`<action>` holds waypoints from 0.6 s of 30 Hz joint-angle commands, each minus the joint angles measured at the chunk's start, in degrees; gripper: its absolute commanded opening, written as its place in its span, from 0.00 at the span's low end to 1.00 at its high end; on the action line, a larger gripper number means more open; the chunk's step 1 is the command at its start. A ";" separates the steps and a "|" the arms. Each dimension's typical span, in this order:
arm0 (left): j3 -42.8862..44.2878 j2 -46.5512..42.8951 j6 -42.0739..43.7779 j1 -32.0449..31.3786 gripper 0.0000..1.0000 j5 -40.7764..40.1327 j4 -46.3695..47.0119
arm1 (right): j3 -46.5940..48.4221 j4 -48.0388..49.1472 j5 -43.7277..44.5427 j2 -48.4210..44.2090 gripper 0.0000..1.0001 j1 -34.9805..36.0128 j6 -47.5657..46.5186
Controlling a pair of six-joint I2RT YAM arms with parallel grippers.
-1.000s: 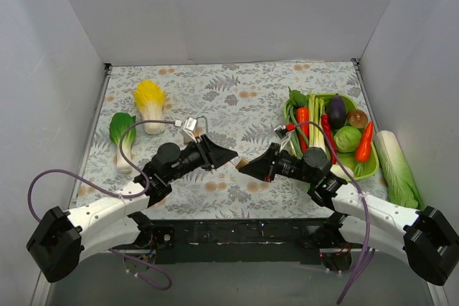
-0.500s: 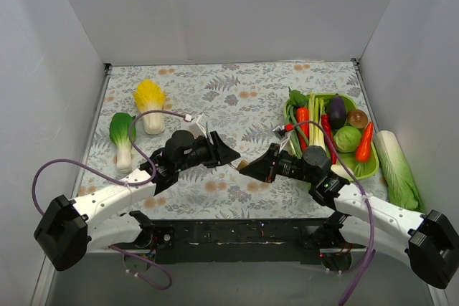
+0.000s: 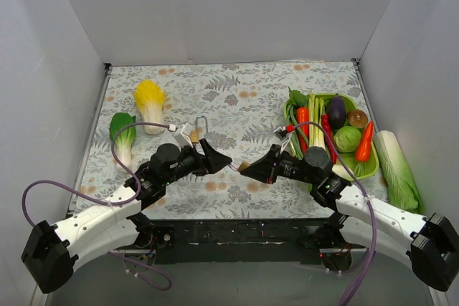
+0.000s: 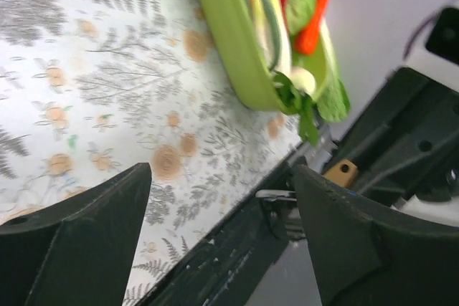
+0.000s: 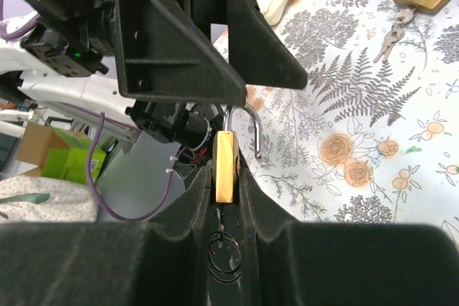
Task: Unlock with the key
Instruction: Unlock the lock, then place the lock at the center of the board.
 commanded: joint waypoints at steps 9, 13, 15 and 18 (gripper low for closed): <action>3.77 -8.98 7.55 5.79 0.98 -15.81 -12.24 | -4.28 20.44 8.97 14.74 0.01 -0.52 6.94; 4.82 -8.98 12.57 9.31 0.98 -7.30 -10.22 | -4.01 26.42 8.80 22.30 0.01 -0.52 8.79; 6.84 -7.23 14.50 10.98 0.98 -3.95 -11.08 | -3.75 28.35 8.27 26.69 0.01 -0.43 9.93; 9.74 -3.89 17.84 12.74 0.98 -1.13 -12.76 | -3.31 31.35 8.53 31.79 0.01 -0.52 10.20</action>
